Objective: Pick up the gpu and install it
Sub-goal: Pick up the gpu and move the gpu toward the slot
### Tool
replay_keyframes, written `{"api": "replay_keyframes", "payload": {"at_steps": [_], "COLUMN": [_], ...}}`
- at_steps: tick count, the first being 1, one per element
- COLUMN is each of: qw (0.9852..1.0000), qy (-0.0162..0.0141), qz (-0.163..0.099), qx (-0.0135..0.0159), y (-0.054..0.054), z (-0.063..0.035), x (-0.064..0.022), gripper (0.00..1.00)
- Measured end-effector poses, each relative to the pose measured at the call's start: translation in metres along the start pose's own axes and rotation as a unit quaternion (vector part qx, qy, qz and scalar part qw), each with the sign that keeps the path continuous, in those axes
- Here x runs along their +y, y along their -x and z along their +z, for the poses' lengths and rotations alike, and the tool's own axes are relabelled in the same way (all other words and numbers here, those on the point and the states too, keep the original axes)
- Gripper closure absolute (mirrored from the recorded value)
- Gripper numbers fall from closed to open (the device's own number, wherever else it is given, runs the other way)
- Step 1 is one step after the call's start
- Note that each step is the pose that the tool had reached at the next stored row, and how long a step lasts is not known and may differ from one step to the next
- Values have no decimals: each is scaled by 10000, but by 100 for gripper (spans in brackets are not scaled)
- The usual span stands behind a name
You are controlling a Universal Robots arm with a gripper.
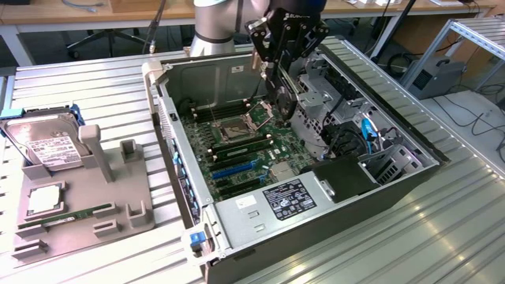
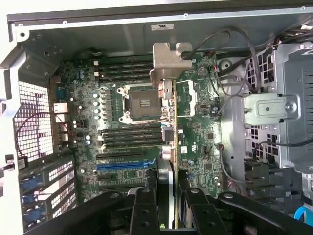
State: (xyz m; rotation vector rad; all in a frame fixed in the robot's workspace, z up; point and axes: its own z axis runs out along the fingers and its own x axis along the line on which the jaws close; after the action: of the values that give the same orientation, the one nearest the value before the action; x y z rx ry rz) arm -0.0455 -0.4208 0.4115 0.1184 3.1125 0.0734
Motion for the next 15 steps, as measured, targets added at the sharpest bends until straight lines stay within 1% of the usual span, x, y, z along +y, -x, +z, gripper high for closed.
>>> {"api": "replay_keyframes", "payload": {"at_steps": [15], "qw": [10000], "qy": [-10], "qz": [0], "qx": [-1], "y": [113], "z": [21], "x": [8], "gripper": [73]}}
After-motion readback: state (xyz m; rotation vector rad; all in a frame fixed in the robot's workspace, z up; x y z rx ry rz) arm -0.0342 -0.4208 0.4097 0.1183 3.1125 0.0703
